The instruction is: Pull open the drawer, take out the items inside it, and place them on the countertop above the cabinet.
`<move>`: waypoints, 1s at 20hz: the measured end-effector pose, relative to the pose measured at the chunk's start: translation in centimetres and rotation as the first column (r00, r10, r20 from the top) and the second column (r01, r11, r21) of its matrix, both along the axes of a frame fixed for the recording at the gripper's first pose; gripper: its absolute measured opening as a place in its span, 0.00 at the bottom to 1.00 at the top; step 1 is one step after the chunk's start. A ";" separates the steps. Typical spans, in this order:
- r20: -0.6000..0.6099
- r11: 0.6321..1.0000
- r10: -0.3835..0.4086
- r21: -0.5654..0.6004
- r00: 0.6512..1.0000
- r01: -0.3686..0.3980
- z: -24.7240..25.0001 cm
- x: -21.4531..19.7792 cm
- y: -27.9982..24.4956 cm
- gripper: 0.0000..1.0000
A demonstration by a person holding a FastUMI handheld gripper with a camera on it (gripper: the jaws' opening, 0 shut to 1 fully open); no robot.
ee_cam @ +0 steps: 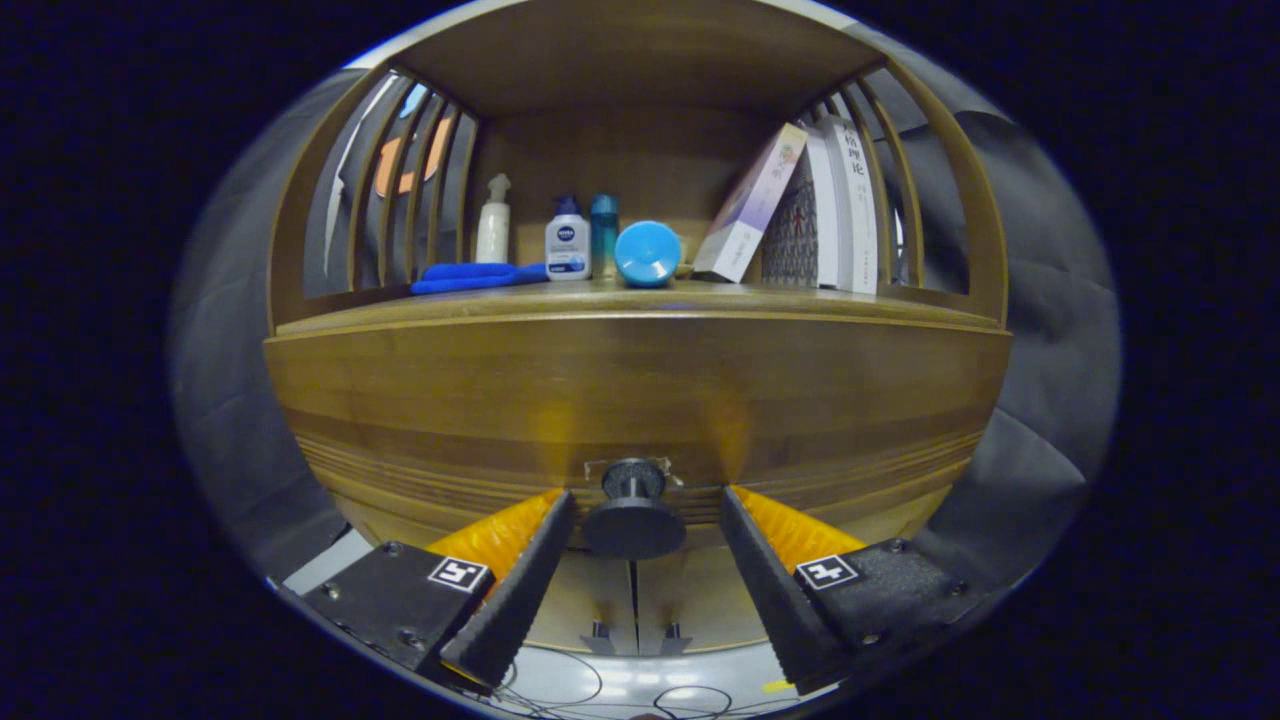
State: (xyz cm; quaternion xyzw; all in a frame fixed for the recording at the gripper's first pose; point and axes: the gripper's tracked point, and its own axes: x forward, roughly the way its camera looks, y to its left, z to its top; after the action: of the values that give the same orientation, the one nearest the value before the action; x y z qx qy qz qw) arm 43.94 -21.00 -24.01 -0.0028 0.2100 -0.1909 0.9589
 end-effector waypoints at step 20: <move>0.145 0.981 0.172 0.061 0.974 -0.182 12.9 -16.4 6.2 0.97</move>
State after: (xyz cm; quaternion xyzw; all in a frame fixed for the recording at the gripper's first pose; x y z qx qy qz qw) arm 27.57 -14.84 -11.15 0.0271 0.1487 -0.0965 0.9838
